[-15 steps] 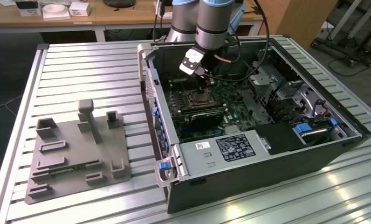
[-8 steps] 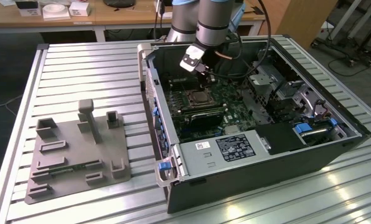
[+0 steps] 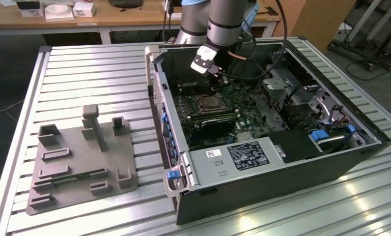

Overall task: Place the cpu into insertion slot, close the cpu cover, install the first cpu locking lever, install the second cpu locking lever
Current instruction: 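Install the first cpu locking lever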

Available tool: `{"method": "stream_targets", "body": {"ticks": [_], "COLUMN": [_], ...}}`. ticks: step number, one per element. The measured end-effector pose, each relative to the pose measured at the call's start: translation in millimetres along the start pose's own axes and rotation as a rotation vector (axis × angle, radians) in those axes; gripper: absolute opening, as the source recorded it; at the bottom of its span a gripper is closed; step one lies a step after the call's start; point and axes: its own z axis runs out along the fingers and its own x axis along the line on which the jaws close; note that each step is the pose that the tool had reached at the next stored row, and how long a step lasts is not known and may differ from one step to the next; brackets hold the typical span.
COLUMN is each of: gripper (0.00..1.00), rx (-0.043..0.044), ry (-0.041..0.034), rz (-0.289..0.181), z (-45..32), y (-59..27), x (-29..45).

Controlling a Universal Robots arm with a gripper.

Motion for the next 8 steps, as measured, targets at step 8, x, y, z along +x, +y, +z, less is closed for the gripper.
{"method": "stream_targets", "body": {"ticks": [8], "gripper": [0.10], "rx": [0.0000], "ry": [0.0008], "rz": [-0.016], "z": [0.0], "y": [0.0], "x": [0.0]}}
